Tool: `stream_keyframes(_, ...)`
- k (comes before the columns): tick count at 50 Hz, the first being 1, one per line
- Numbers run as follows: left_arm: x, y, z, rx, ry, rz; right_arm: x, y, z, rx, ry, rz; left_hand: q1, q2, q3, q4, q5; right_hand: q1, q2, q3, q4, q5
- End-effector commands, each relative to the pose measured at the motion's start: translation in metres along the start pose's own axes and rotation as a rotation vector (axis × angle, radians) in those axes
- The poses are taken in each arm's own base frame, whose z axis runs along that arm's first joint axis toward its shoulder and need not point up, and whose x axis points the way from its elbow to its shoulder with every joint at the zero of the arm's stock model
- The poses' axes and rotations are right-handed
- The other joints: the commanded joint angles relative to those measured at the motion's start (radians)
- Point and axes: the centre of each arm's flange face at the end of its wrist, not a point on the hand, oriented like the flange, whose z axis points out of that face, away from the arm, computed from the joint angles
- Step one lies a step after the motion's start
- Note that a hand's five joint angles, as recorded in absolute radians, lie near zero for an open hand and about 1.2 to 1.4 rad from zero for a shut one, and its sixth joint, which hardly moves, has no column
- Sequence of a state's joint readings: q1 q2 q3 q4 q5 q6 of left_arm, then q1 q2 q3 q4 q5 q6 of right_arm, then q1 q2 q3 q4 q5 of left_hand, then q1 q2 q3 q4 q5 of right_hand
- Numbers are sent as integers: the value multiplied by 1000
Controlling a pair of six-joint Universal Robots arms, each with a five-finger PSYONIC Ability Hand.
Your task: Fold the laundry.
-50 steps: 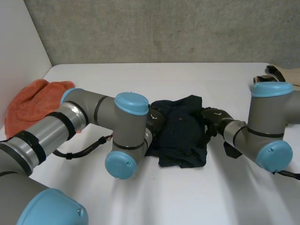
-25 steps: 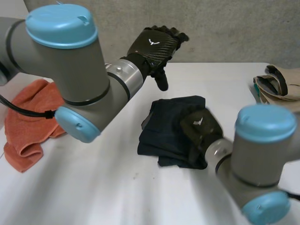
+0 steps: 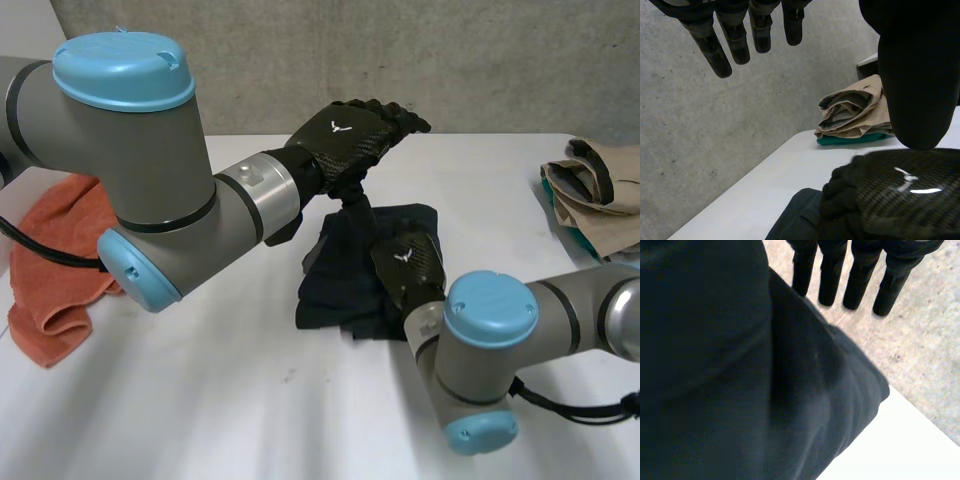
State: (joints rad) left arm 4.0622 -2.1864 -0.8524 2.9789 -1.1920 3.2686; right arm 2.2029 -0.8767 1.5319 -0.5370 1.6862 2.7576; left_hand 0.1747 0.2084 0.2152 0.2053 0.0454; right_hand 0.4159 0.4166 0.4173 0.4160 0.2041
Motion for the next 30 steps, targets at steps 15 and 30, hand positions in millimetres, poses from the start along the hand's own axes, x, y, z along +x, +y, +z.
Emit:
stream_keyframes(15, 0, -36, -8, 108, -17, 42, 92, -74, 55, 264, 89, 8, 15, -18, -25, -15, -30, 980, 980, 979, 980, 1018)
stream_keyframes(30, -3, -81, -24, 256, -81, 76, 326, -137, 49, 586, 338, -10, 15, -18, -25, -15, -30, 980, 980, 979, 980, 1018)
